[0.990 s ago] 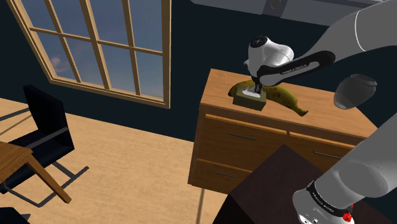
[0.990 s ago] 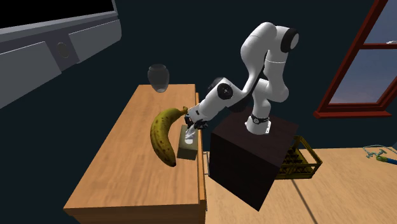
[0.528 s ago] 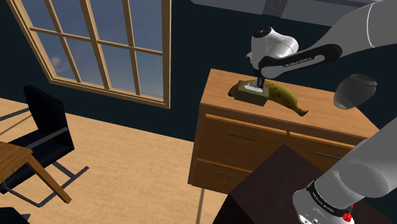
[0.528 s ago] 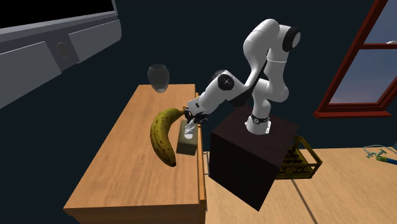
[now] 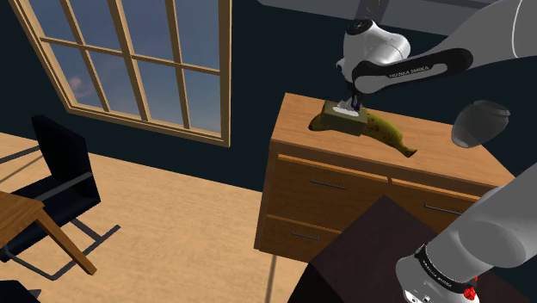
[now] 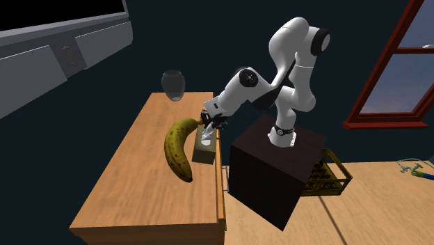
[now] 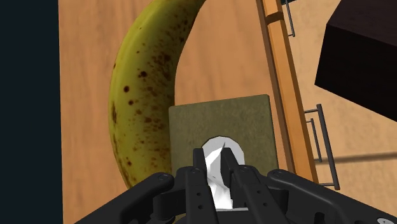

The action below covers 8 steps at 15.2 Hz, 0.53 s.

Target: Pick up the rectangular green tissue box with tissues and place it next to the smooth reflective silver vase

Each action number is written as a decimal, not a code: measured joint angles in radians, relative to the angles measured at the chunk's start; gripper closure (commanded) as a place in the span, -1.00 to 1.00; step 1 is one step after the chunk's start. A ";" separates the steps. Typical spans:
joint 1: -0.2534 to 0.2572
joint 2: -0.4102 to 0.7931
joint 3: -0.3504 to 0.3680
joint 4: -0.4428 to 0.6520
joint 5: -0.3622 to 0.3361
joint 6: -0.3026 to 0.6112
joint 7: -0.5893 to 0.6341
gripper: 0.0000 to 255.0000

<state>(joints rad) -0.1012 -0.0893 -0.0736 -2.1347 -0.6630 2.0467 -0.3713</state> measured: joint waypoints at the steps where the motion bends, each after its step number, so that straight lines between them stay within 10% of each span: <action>1: 0.000 -0.006 0.000 0.007 0.004 -0.010 -0.009 1.00; 8: 0.004 -0.032 0.003 0.067 0.026 -0.084 -0.060 1.00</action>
<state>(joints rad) -0.0972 -0.1212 -0.0703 -2.0674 -0.6367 1.9631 -0.4309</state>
